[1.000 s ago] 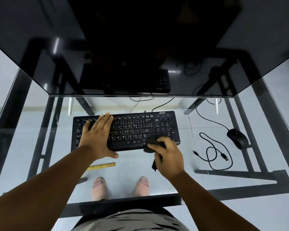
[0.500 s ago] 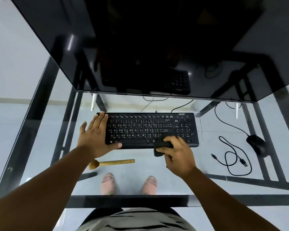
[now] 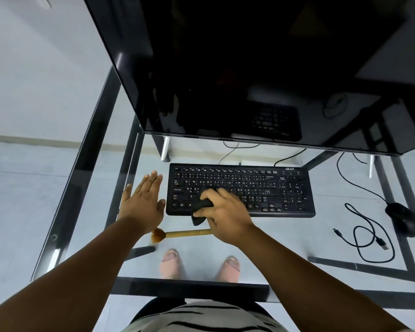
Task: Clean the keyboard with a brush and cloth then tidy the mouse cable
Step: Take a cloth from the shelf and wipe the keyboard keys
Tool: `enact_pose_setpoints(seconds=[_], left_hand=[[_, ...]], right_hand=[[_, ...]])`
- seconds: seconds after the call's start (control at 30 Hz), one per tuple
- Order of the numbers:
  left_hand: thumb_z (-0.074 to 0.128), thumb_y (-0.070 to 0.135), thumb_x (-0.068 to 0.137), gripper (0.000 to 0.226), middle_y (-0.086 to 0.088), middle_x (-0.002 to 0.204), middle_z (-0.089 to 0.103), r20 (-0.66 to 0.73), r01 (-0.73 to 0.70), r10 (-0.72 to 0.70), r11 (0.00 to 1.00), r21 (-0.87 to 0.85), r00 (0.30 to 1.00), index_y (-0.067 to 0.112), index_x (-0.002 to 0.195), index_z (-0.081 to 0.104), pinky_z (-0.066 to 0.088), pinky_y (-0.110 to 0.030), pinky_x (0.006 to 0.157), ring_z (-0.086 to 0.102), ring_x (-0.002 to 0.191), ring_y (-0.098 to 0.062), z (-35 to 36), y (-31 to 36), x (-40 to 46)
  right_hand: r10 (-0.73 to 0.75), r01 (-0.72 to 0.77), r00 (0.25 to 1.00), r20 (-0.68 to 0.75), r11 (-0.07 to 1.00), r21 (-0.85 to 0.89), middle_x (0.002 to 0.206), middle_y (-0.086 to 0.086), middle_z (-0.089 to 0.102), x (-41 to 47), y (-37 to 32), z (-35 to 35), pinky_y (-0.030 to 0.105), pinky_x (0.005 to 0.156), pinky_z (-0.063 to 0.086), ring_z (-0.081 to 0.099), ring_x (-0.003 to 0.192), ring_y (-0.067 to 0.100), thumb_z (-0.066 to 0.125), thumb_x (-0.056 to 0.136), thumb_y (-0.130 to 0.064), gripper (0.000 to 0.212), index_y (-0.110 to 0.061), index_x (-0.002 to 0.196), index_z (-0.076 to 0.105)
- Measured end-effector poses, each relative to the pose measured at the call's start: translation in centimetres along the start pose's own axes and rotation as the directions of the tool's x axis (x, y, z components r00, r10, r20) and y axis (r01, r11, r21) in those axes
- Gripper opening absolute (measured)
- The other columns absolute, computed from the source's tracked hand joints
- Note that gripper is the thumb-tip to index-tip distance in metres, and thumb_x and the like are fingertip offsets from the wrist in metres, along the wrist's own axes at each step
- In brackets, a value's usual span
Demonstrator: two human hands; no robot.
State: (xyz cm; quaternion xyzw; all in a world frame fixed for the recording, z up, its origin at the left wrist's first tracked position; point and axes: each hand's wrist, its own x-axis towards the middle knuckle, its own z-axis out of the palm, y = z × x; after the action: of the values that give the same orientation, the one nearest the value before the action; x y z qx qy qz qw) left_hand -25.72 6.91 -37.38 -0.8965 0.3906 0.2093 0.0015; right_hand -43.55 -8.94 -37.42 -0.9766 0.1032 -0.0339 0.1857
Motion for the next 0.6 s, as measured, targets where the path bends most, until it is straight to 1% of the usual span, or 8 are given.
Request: enact_pose_setpoints(seconds=[0.17,0.27,0.37,0.47,0.53,0.57,0.6], left_hand=[[0.031,0.036,0.101,0.063,0.006,0.162,-0.006,0.013,0.001,-0.001,1.0,-0.02,1.0,0.024,0.154,-0.001,-0.002,-0.044,0.119,-0.004,0.149,-0.013,0.3,-0.9,-0.3],[0.033,0.034,0.101,0.062,0.006,0.162,-0.005,0.003,-0.003,0.003,1.0,-0.028,1.0,0.024,0.155,0.003,0.0,-0.044,0.119,-0.002,0.149,-0.014,0.3,-1.4,-0.4],[0.035,0.033,0.101,0.061,0.005,0.163,-0.001,-0.004,-0.005,0.005,0.999,-0.033,1.0,0.023,0.155,0.007,0.003,-0.044,0.119,0.002,0.15,-0.016,0.1,-1.6,-0.5],[0.038,0.031,0.1,0.059,0.003,0.162,0.009,-0.041,-0.001,-0.002,0.997,-0.08,0.999,0.022,0.154,0.015,0.008,-0.044,0.119,0.012,0.149,-0.018,-0.2,-1.5,-0.6],[0.042,0.027,0.099,0.054,0.003,0.16,0.022,-0.109,-0.014,0.0,0.991,-0.134,0.994,0.023,0.15,0.027,0.014,-0.045,0.118,0.023,0.146,-0.019,-0.5,-1.1,-0.7],[0.045,0.024,0.098,0.05,0.002,0.156,0.031,-0.158,-0.033,0.006,0.985,-0.168,0.987,0.023,0.147,0.034,0.018,-0.045,0.116,0.032,0.142,-0.02,-0.6,-0.8,-0.8],[0.047,0.021,0.097,0.046,0.001,0.151,0.041,-0.213,-0.06,0.016,0.978,-0.202,0.977,0.022,0.143,0.042,0.024,-0.045,0.113,0.042,0.136,-0.022,-0.8,-0.5,-1.0]], right_hand=[[-0.036,0.036,0.999,0.024,0.999,0.026,0.11,-0.008,0.057,1.9,-1.4,0.0,0.034,0.073,0.047,0.048,0.088,0.02,0.071,0.075,-0.009,0.035,-0.039,0.092,0.076],[0.014,-0.014,1.0,0.003,0.999,0.049,0.109,-0.009,0.058,1.1,-0.5,-0.6,0.033,0.069,0.049,0.05,0.087,0.021,0.069,0.076,-0.007,0.036,-0.039,0.091,0.076],[0.158,-0.155,0.986,-0.046,0.985,0.073,0.112,-0.011,0.058,-1.0,1.0,-1.2,0.033,0.068,0.054,0.054,0.092,0.021,0.066,0.077,-0.006,0.039,-0.039,0.093,0.076],[0.299,-0.275,0.945,-0.129,0.945,0.177,0.114,-0.008,0.057,-3.4,2.8,-1.3,0.028,0.077,0.054,0.059,0.099,0.018,0.063,0.077,-0.002,0.041,-0.036,0.096,0.077],[0.427,-0.358,0.887,-0.177,0.876,0.323,0.113,-0.009,0.055,-4.6,3.4,-1.6,0.019,0.085,0.05,0.058,0.101,0.008,0.065,0.078,0.001,0.04,-0.033,0.097,0.078],[0.497,-0.396,0.847,-0.186,0.825,0.402,0.112,-0.01,0.053,-5.0,3.6,-1.9,0.012,0.088,0.045,0.056,0.102,0.001,0.066,0.078,0.002,0.041,-0.032,0.097,0.077],[0.56,-0.428,0.809,-0.176,0.768,0.476,0.111,-0.01,0.052,-5.1,3.8,-2.1,0.007,0.091,0.04,0.054,0.104,-0.002,0.067,0.079,0.004,0.042,-0.033,0.098,0.076]])
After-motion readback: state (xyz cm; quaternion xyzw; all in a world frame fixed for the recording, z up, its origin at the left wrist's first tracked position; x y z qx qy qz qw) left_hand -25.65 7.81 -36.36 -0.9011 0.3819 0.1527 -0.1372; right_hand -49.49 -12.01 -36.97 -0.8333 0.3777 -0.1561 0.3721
